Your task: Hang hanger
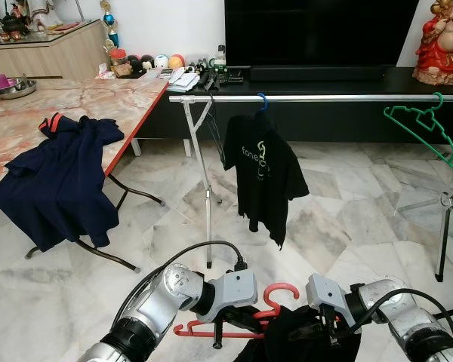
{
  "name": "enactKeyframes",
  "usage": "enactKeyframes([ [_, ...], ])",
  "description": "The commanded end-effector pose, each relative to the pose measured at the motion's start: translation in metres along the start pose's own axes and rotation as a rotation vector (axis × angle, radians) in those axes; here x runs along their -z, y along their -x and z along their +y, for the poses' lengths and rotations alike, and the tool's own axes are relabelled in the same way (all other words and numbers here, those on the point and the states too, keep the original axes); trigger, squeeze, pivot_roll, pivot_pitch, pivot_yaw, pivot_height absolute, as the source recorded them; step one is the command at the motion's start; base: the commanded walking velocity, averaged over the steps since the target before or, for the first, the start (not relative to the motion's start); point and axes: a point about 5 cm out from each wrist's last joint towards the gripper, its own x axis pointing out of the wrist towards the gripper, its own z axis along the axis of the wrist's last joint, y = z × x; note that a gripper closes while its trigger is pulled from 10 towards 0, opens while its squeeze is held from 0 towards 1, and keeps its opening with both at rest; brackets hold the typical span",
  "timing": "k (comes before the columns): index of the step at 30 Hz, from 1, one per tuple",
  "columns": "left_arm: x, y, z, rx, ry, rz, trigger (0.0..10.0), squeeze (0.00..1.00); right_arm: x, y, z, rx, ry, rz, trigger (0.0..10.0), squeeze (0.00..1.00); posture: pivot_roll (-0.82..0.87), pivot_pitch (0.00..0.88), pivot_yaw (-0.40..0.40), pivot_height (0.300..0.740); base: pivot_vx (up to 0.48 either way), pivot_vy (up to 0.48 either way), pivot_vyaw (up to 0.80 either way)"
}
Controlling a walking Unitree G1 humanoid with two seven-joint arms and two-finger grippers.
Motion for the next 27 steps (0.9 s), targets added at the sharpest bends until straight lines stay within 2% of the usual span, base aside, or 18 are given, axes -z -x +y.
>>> enactKeyframes([
  [1,-0.016,0.001,0.008,-0.032,-0.07,-0.04,10.0,0.0,-0.002,-0.008,0.004,-0.051,0.01,-0.005,0.0,0.0,-0.04,0.0,0.028,0.74,0.0,0.0,0.0],
  [8,-0.02,0.003,0.015,-0.075,-0.102,-0.035,10.0,0.0,0.0,-0.013,0.007,-0.071,0.001,-0.008,0.0,0.0,-0.03,0.0,0.027,0.74,0.0,0.0,0.0],
  [18,-0.02,0.007,0.017,-0.077,-0.117,-0.03,10.0,0.0,0.001,-0.013,0.008,-0.071,-0.001,-0.004,0.0,0.0,-0.03,0.0,0.026,0.74,0.0,0.0,0.0],
  [19,-0.019,0.007,0.017,-0.072,-0.111,-0.03,10.0,0.07,0.001,-0.013,0.008,-0.071,-0.002,-0.004,0.0,0.0,-0.03,0.0,0.027,0.74,0.0,0.0,0.0],
  [20,-0.019,0.008,0.017,-0.058,-0.101,-0.035,10.0,0.86,0.002,-0.013,0.008,-0.07,-0.005,-0.003,0.0,0.0,-0.03,0.0,0.027,0.74,0.0,0.0,0.0],
  [22,-0.019,0.008,0.016,-0.048,-0.096,-0.042,10.0,0.86,0.002,-0.013,0.008,-0.069,-0.006,-0.003,0.0,0.0,-0.03,0.0,0.027,0.74,0.0,0.0,0.0],
  [23,-0.02,0.009,0.016,-0.041,-0.097,-0.049,10.0,1.0,0.003,-0.013,0.008,-0.068,-0.008,-0.002,0.0,0.0,-0.03,0.0,0.027,0.74,0.0,0.0,0.0],
  [27,-0.018,0.014,0.014,-0.001,-0.106,-0.029,10.0,1.0,0.005,-0.014,0.009,-0.057,-0.021,-0.003,0.0,0.0,-0.03,0.0,0.025,0.74,0.0,0.0,0.0],
])
